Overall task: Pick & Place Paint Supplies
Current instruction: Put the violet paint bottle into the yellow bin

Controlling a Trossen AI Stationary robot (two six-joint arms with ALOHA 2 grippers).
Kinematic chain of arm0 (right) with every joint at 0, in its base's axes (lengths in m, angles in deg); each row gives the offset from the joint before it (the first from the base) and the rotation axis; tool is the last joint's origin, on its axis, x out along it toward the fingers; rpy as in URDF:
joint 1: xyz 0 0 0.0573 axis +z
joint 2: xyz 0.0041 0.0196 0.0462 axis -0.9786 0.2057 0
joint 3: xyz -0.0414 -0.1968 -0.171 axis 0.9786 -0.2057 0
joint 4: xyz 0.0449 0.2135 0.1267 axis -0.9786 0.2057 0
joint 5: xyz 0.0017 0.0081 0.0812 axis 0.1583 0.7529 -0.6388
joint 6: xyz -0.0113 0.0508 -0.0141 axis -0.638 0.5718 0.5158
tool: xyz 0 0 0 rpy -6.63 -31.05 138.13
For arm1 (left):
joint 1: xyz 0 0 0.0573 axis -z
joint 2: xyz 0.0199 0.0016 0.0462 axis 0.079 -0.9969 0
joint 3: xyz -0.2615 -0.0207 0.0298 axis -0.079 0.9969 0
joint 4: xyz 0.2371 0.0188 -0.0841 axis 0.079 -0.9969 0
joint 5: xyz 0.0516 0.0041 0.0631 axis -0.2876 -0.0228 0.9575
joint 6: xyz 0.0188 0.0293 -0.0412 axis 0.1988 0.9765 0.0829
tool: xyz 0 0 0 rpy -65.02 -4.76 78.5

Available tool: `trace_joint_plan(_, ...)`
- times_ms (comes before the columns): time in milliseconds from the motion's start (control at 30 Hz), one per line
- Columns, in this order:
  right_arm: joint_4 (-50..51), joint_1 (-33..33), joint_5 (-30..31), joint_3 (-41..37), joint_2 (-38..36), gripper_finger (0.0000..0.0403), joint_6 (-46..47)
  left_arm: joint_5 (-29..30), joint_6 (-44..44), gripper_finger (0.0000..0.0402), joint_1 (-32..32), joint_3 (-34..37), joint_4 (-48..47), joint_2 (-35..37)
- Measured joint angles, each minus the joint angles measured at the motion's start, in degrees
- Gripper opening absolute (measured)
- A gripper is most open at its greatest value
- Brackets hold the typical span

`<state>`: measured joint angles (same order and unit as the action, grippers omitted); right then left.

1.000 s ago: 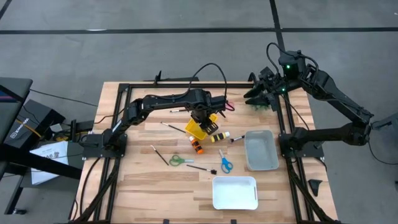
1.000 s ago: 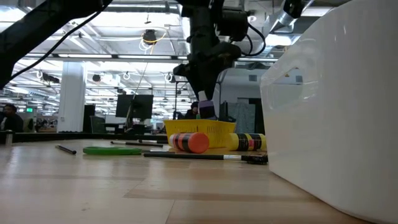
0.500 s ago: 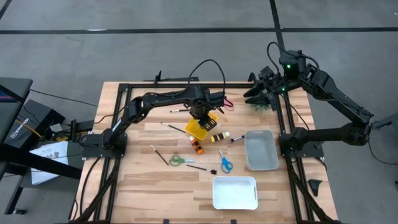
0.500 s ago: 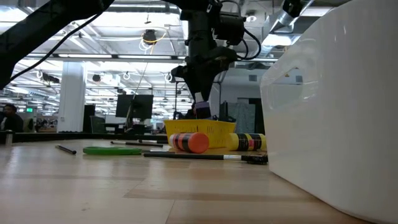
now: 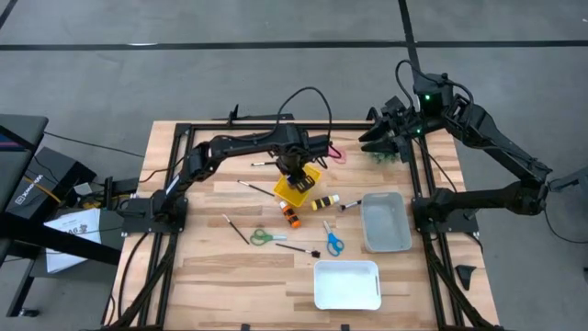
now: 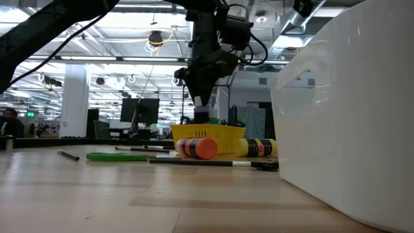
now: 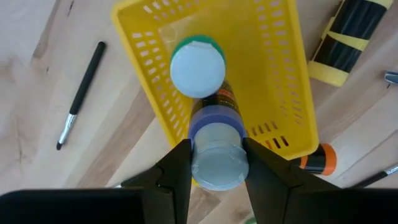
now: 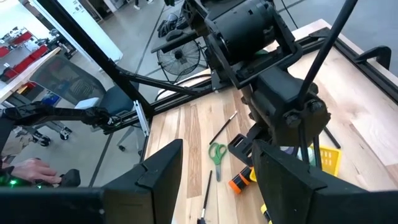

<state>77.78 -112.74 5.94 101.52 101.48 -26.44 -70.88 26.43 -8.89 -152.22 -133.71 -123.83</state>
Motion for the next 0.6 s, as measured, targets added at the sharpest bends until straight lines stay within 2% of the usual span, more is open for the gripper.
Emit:
trace_joint_plan(367,-0.3,0.0,0.0,0.0,0.0,0.0188,0.3,-0.7,1.3,0.0111,-0.3,5.4,0.9,0.2)
trace_joint_plan(600,-0.7,0.0,0.0,0.0,0.0,0.0188,0.8,-0.7,1.7,0.0111,-0.4,5.7,2.4,0.2)
